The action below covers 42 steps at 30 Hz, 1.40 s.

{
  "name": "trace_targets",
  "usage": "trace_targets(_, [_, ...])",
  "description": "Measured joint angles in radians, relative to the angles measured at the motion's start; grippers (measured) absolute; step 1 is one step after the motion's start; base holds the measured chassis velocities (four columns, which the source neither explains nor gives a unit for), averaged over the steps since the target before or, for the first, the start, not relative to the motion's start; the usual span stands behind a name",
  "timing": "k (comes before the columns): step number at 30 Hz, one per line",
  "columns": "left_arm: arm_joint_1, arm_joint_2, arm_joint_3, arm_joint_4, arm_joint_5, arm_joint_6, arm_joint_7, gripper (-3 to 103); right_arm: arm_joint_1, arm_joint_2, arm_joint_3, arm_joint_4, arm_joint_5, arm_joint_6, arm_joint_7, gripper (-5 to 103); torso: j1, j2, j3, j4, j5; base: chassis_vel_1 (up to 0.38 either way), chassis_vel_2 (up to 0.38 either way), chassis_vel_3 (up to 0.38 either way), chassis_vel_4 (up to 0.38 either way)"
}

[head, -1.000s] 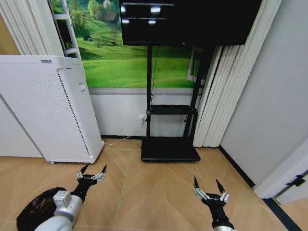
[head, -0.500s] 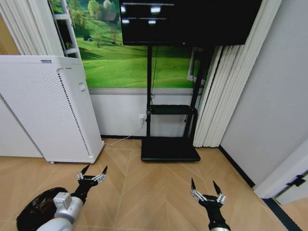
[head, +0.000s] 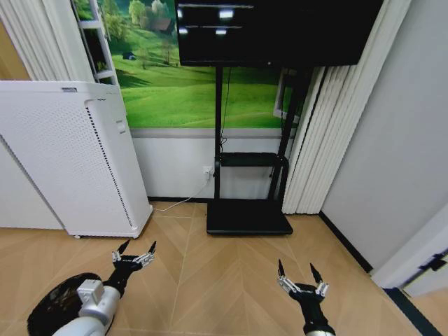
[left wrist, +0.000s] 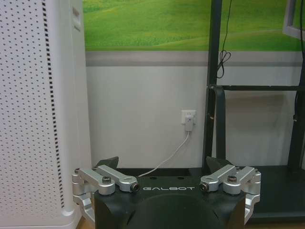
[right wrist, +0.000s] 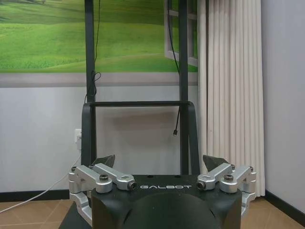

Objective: Pick up the trash bin and place the garbage on the floor into it.

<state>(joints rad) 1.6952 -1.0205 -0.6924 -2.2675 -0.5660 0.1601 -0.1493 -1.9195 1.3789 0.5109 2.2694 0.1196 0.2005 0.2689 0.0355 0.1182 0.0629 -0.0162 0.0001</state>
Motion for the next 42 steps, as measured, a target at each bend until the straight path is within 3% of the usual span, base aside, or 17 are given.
trace_targets(25, [0.000,0.001,-0.001,0.001,-0.001,0.001,-0.001,100,0.001,0.000,0.000,-0.001,0.001,0.001,0.000,100,0.000,0.000,0.000,-0.0005,-0.0009,0.273,0.274,-0.267,-0.273])
trace_targets(29, [0.000,0.000,-0.001,0.001,0.000,0.001,-0.001,100,0.001,0.000,0.000,-0.001,0.001,0.001,0.000,100,0.000,0.000,0.000,0.0004,-0.0006,0.100,0.071,-0.043,-0.077])
trace_targets(42, [0.000,0.000,-0.001,0.001,-0.001,0.001,0.000,100,0.001,-0.001,0.001,-0.001,0.001,0.001,0.001,100,0.000,0.000,0.000,-0.0001,0.0001,-0.059,-0.022,0.036,0.035])
